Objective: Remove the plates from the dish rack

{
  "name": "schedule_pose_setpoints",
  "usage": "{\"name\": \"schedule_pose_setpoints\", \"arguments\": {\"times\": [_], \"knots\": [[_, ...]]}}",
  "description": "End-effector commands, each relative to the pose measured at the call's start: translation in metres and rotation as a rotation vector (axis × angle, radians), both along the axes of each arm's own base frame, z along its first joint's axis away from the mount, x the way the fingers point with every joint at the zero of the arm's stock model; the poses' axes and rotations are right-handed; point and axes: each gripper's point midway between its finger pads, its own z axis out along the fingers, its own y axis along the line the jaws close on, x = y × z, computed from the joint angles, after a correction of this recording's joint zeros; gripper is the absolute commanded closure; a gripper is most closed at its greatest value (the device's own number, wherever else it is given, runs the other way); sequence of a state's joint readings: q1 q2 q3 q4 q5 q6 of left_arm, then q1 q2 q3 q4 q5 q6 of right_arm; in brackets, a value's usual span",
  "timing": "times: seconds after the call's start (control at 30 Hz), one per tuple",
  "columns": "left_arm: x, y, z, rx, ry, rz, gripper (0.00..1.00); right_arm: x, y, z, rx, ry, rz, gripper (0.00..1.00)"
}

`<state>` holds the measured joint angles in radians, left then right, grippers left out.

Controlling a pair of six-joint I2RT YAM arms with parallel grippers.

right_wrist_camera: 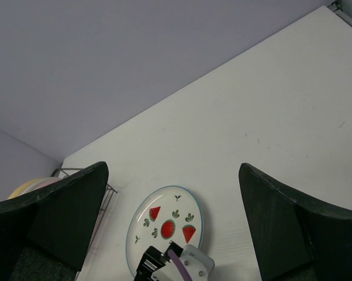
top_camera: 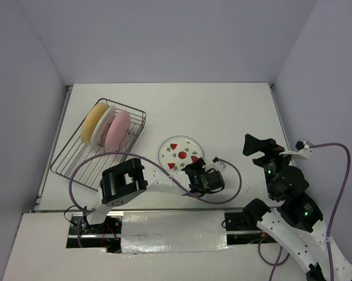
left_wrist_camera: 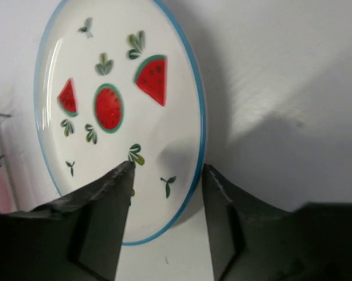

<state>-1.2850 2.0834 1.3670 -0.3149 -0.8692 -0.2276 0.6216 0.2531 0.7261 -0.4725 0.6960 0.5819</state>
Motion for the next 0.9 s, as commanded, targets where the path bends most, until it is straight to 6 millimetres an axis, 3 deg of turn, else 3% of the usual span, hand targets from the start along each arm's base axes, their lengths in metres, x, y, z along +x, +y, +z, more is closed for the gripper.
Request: {"name": "schedule_pose_setpoints", "arguments": {"times": [0.0, 0.2, 0.27, 0.3, 0.4, 0.43, 0.47, 0.5, 0.53, 0.57, 0.6, 0.63, 0.67, 0.7, 0.73, 0.8, 0.83, 0.87], "knots": [[-0.031, -0.021, -0.001, -0.142, 0.181, -0.071, 0.35, 0.001, 0.000, 0.009, 0.012, -0.032, -0.004, 0.00], [-0.050, -0.031, 0.025, -0.236, 0.280, -0.121, 0.30, 0.001, 0.001, 0.009, 0.010, -0.035, 0.004, 0.00], [-0.050, -0.031, 0.047, -0.264, 0.285, -0.127, 0.31, 0.002, 0.001, 0.009, 0.008, -0.037, 0.005, 0.00], [-0.045, -0.036, 0.068, -0.296, 0.267, -0.118, 0.31, 0.002, 0.002, 0.009, 0.006, -0.035, 0.005, 0.00], [-0.020, -0.011, 0.112, -0.313, 0.253, -0.055, 0.33, 0.003, 0.003, 0.008, 0.004, -0.037, 0.010, 0.00], [-0.010, -0.009, 0.147, -0.386, 0.241, -0.052, 0.35, 0.003, 0.004, 0.008, 0.004, -0.039, 0.011, 0.00], [0.011, 0.008, 0.161, -0.417, 0.251, -0.016, 0.36, 0.004, 0.004, 0.008, 0.001, -0.039, 0.014, 0.00], [0.022, 0.016, 0.194, -0.492, 0.228, -0.013, 0.35, 0.004, 0.007, 0.008, -0.007, -0.038, 0.029, 0.00], [0.032, 0.024, 0.210, -0.532, 0.223, -0.008, 0.36, 0.004, 0.009, 0.010, -0.007, -0.043, 0.038, 0.00], [0.051, 0.048, 0.220, -0.551, 0.223, 0.032, 0.36, 0.004, 0.012, 0.010, -0.012, -0.045, 0.053, 0.00], [0.061, 0.063, 0.249, -0.592, 0.180, 0.051, 0.35, 0.004, 0.013, 0.011, -0.014, -0.050, 0.062, 0.00], [0.079, 0.088, 0.259, -0.595, 0.149, 0.115, 0.35, 0.005, 0.014, 0.011, -0.017, -0.051, 0.068, 0.00], [0.083, 0.110, 0.263, -0.564, 0.135, 0.165, 0.35, 0.005, 0.015, 0.011, -0.019, -0.054, 0.071, 0.00], [0.088, 0.127, 0.283, -0.592, 0.102, 0.194, 0.35, 0.006, 0.018, 0.010, -0.026, -0.054, 0.083, 0.00], [0.099, 0.153, 0.288, -0.597, 0.084, 0.254, 0.35, 0.006, 0.019, 0.011, -0.027, -0.054, 0.088, 0.00], [0.100, 0.180, 0.295, -0.634, 0.090, 0.281, 0.34, 0.007, 0.022, 0.010, -0.040, -0.045, 0.100, 0.00], [0.109, 0.206, 0.296, -0.650, 0.079, 0.327, 0.33, 0.007, 0.022, 0.011, -0.041, -0.043, 0.103, 0.00], [0.105, 0.212, 0.293, -0.682, 0.111, 0.301, 0.31, 0.007, 0.023, 0.011, -0.041, -0.043, 0.106, 0.00]]}}
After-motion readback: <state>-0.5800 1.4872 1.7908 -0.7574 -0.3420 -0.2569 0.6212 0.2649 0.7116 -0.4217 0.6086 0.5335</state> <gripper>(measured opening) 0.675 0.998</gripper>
